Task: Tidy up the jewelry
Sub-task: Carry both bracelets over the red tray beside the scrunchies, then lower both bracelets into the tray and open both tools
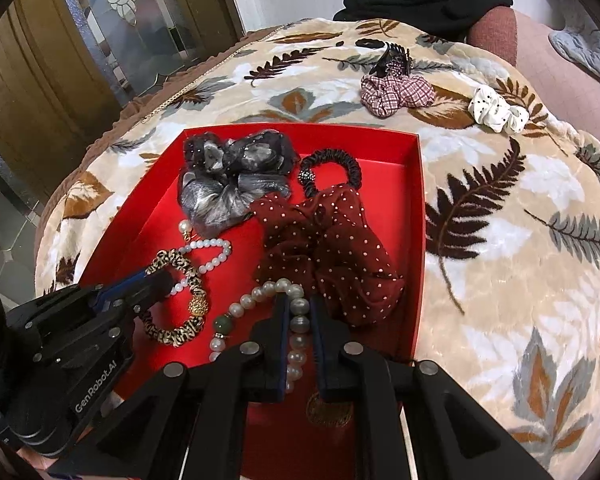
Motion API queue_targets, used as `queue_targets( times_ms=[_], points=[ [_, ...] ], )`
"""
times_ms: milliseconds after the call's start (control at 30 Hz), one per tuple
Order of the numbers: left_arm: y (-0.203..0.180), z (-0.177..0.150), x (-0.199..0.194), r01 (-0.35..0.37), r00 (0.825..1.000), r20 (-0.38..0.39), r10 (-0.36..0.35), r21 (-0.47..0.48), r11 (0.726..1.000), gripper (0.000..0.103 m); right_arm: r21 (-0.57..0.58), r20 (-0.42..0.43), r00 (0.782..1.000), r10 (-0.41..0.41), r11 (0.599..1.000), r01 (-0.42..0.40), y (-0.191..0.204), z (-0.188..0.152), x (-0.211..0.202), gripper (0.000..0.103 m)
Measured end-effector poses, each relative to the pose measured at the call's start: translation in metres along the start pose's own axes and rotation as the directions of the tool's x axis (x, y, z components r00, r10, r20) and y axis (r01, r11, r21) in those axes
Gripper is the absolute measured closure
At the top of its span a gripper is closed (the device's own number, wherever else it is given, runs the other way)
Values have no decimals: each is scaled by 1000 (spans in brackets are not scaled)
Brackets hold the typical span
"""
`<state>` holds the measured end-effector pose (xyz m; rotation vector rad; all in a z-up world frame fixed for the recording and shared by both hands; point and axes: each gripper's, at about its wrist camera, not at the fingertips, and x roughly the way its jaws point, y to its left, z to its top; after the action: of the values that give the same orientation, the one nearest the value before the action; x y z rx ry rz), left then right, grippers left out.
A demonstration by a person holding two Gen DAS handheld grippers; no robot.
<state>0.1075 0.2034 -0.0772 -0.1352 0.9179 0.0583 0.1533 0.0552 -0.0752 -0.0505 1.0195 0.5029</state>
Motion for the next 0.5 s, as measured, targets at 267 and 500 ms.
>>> queue_targets(
  times_ms=[267, 500],
  points=[
    [3, 9, 7, 1, 1000, -2, -1, -18, 1000, 96, 5, -9, 1000, 1, 1000, -1, -4, 11, 8, 91],
    [-1, 12, 11, 3, 1000, -5, -3, 2, 1000, 96, 3, -15, 1000, 6, 1000, -6, -5, 11, 10, 91]
  ],
)
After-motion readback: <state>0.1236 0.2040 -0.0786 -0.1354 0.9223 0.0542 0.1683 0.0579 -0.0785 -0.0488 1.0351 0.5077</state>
